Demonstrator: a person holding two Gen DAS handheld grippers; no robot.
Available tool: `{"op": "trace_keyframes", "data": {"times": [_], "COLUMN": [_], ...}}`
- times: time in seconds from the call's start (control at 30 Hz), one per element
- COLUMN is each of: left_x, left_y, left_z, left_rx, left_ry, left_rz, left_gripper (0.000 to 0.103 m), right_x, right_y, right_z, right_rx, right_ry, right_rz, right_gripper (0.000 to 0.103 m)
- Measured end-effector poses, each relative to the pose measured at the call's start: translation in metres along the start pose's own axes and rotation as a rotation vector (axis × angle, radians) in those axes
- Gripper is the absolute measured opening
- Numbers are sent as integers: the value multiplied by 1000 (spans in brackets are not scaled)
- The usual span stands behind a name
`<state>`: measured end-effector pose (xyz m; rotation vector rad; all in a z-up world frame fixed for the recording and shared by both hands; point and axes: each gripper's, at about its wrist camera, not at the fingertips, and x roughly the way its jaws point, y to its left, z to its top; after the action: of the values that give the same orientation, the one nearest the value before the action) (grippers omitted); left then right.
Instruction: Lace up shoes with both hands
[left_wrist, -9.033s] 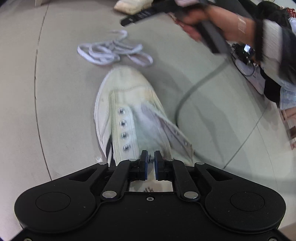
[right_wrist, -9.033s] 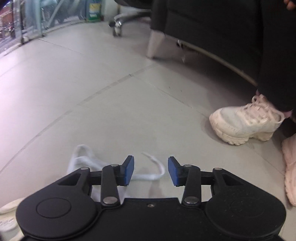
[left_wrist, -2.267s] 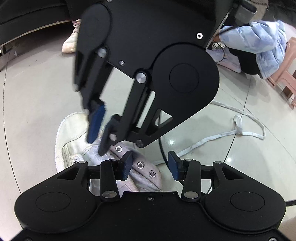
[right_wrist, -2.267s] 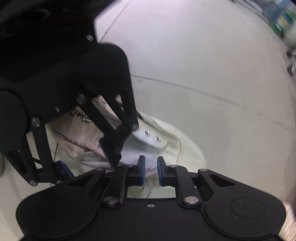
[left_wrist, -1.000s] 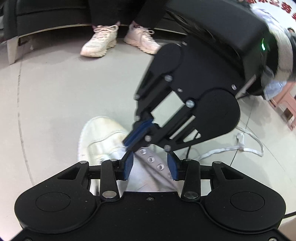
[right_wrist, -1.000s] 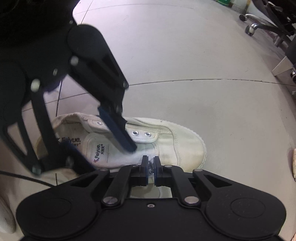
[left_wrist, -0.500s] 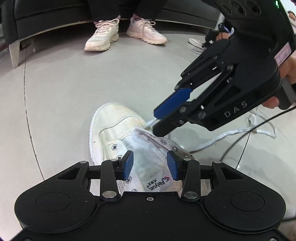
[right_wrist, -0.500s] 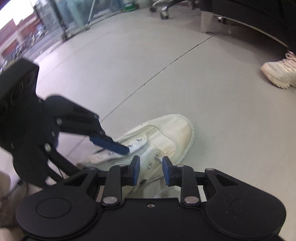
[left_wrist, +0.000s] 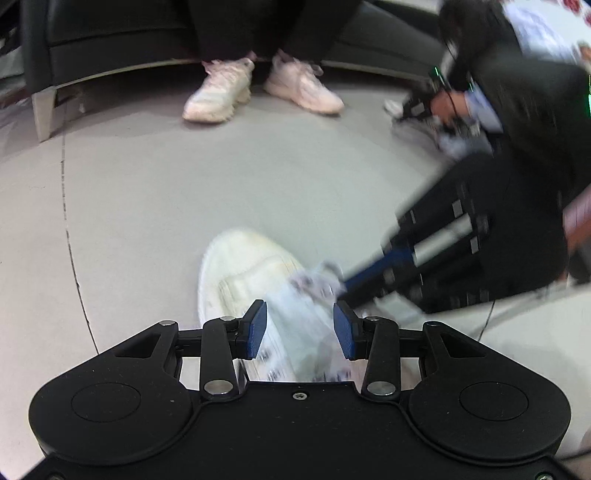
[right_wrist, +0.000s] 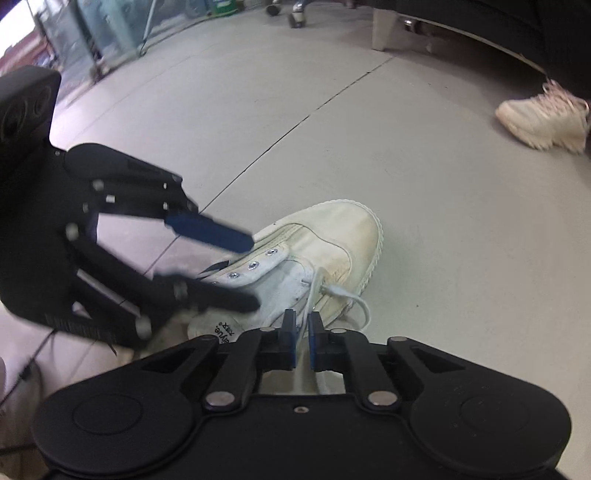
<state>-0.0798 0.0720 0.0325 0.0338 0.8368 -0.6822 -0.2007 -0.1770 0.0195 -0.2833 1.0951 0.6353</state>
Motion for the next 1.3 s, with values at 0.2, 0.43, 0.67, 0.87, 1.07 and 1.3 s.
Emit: {"op": "trace_keyframes", "data": {"times": [0.2, 0.43, 0.67, 0.87, 1.07, 1.3], "left_x": [19, 33, 34, 37, 35, -6], "left_y": [2, -3, -2, 0, -2, -2], "left_z": [4, 1, -2, 1, 2, 4], "left_rx": [26, 89, 91, 91, 71, 66], "left_ry": [15, 32, 24, 27, 14, -27], "left_rz": [-56, -58, -87, -109, -77, 5], "left_gripper": [24, 23, 13, 9, 2, 1], "right_x": [0, 1, -1, 1, 2, 3], "right_y": [-7, -15, -23, -22, -18, -6], "right_z": [0, -1, -1, 0, -1, -4], "right_rx": [9, 23, 32, 32, 29, -9], "right_ry": [-2, -6, -5, -2, -7, -16], "right_rz": [12, 30, 40, 40, 28, -15], "right_gripper": [5, 5, 5, 5, 6, 6]}}
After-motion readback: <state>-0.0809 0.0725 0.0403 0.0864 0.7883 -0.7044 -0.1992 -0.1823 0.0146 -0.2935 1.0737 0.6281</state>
